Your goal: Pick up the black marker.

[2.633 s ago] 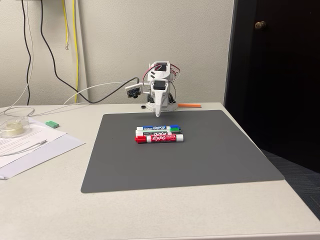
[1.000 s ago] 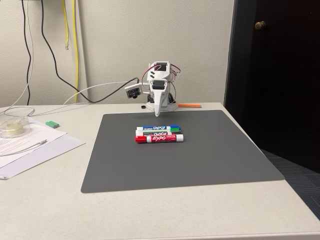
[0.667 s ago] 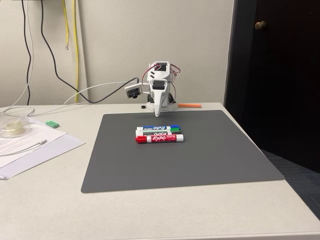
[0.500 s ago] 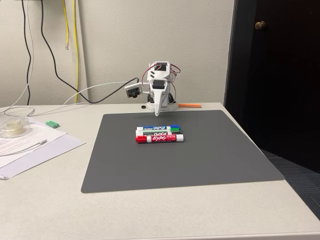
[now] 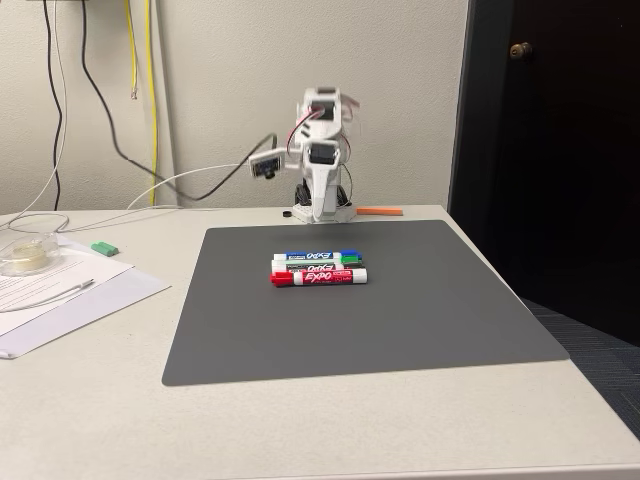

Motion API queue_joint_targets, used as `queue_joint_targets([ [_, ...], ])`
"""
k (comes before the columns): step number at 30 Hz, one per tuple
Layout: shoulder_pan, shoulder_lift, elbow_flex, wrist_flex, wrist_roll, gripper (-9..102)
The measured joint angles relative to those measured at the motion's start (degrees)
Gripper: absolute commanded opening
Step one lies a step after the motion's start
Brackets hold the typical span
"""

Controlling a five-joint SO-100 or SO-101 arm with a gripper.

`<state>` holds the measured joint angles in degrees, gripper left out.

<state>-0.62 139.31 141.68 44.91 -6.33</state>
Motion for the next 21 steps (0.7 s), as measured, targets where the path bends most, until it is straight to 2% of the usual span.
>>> queue_joint_targets([
  [4, -2.90, -15.38, -10.55, 3.69, -2.37, 0],
  [6, -2.37, -20.30, -11.07, -0.70, -3.87, 0],
  [8, -2.90, -26.46, -11.51, -1.76, -4.83, 0],
  [21, -2.02, -31.46, -11.60, -5.54, -9.14, 2],
])
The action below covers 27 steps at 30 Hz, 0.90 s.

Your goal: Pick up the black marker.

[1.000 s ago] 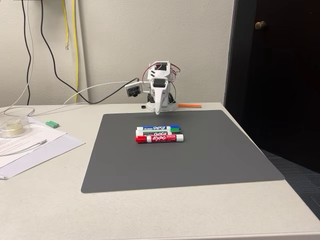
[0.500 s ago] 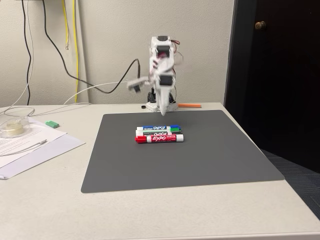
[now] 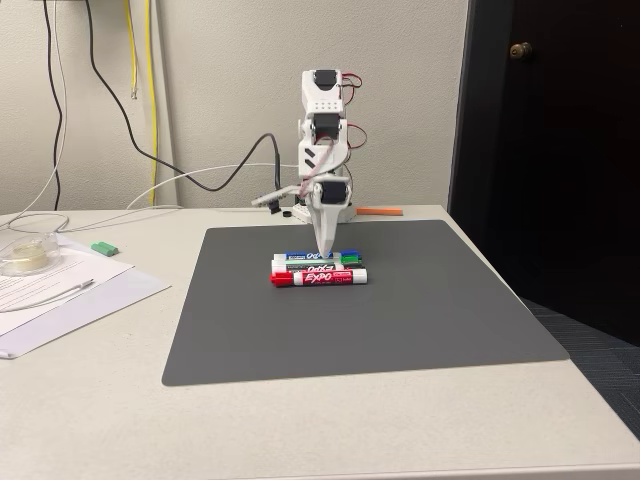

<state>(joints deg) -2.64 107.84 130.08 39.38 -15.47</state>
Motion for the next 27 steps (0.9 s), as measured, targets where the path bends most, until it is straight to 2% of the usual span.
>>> queue_joint_targets([
  [4, 0.09, 0.00, -0.09, 0.09, 0.00, 10],
  [9, 0.18, -0.97, -0.18, 0.09, 0.00, 12],
  [27, 0.44, -7.56, -3.52, -1.85, -2.02, 8],
])
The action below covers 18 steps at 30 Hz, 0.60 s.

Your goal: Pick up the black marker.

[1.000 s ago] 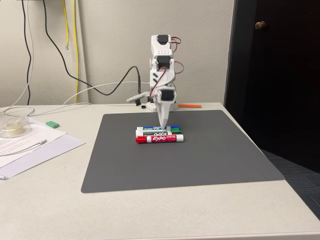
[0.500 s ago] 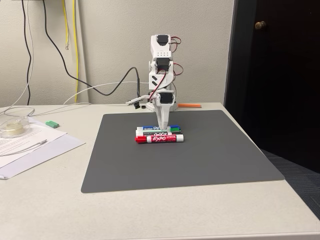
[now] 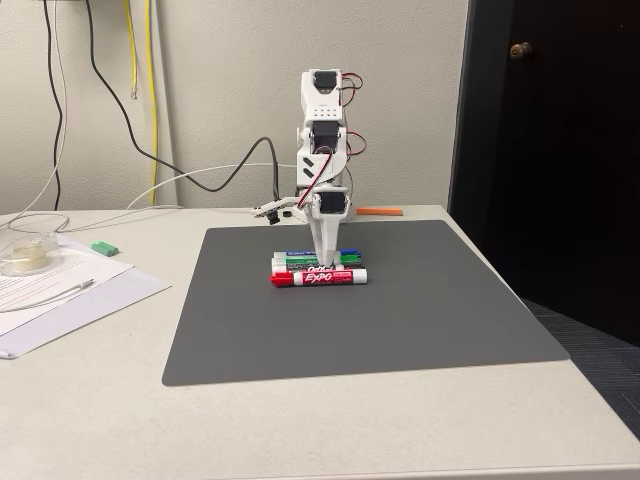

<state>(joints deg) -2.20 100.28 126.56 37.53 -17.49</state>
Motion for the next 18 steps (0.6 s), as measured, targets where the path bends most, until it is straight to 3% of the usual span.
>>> queue_joint_targets([
  [18, -0.70, -4.04, -1.85, -3.52, -3.78, 11],
])
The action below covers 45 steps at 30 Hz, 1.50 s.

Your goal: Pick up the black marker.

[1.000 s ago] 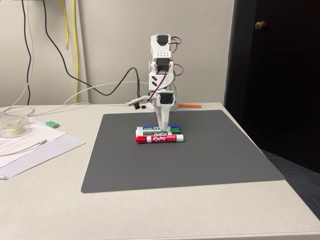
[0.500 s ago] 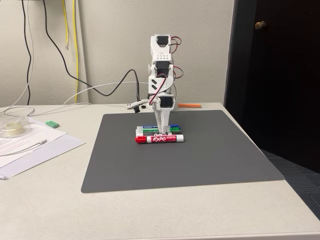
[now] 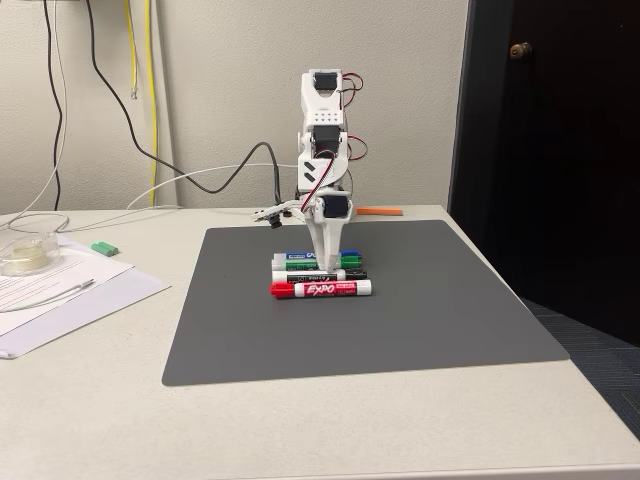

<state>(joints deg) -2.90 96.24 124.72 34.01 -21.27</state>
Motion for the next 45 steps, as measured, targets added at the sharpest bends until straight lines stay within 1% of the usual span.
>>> queue_joint_targets([
  [5, -0.26, -0.35, 0.18, 1.23, -1.67, 19],
  [17, -0.26, -0.79, 0.18, 1.76, -3.78, 19],
  [23, -0.26, -1.14, 0.09, 1.76, -4.04, 13],
  [30, -0.26, -1.32, 0.09, 1.85, -4.57, 3],
  [40, -0.26, -1.41, -0.18, 2.29, -4.57, 1],
  [45, -0.26, -1.49, -1.49, 4.92, -4.57, 0],
])
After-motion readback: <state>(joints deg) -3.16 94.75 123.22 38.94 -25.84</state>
